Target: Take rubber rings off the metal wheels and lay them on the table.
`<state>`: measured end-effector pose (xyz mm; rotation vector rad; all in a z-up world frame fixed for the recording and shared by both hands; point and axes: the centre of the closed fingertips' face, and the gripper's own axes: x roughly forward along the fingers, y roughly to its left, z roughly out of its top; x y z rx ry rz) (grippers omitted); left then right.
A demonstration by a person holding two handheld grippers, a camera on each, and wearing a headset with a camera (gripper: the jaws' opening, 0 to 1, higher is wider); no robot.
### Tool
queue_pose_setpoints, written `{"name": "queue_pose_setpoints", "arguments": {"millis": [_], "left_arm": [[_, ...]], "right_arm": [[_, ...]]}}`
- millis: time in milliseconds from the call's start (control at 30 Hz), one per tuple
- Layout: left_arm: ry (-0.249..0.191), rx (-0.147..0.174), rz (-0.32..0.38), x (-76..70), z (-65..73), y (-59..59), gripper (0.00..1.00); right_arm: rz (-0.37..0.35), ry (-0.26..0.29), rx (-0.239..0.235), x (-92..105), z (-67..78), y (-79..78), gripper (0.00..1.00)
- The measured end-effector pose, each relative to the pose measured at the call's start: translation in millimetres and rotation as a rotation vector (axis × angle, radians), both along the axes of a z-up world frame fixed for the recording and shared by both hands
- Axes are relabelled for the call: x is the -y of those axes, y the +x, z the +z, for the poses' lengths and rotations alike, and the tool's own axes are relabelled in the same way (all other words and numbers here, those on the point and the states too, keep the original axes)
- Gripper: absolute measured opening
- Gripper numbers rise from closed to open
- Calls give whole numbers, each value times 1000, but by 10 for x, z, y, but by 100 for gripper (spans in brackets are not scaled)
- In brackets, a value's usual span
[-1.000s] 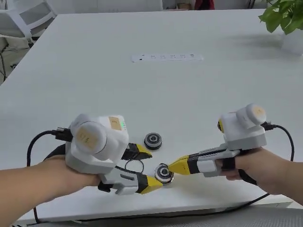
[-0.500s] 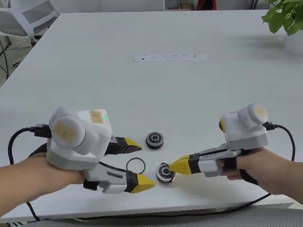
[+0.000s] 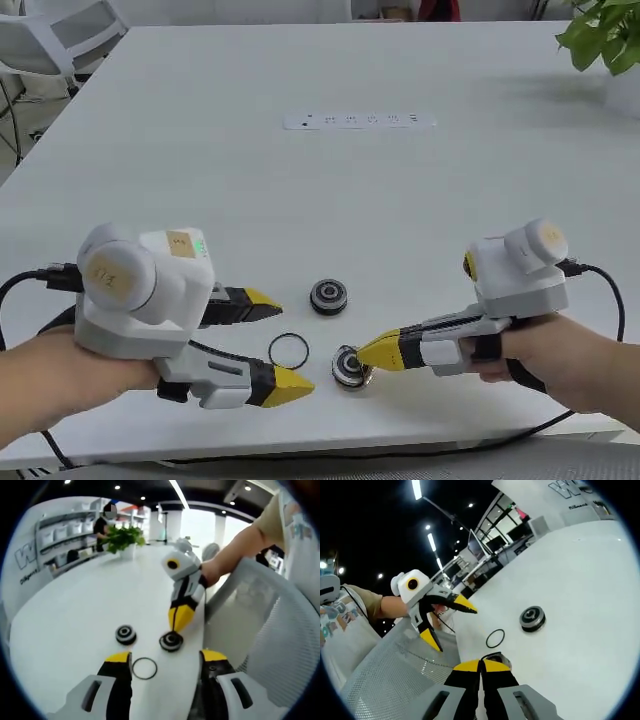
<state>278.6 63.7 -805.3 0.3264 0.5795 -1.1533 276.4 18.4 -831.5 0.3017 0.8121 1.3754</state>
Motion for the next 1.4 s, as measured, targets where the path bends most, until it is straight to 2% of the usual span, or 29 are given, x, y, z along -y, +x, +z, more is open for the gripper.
{"name": "queue_pose_setpoints", "arguments": {"millis": [133,167,500,900,1200,1400], "left_arm": [[1,2,2,-14,8,2,56],[-2,1,5,-18,15,2,56],[-12,5,23,-66,60,-9,58],[-21,11,68,-242,110,9,61],[-25,11,97,-369,118,10,64],[-35,17,126,-461,141,32,65]], "right_arm": [[1,8,-3,0,11,0,0],[-7,34,-8,-20,59,8,0],[-6,34,5,-20,97,16,0],[-12,54,13,-76,245,46,0],[-7,68,27,-221,356,105,0],[1,71,31,-333,377,151,0]]}}
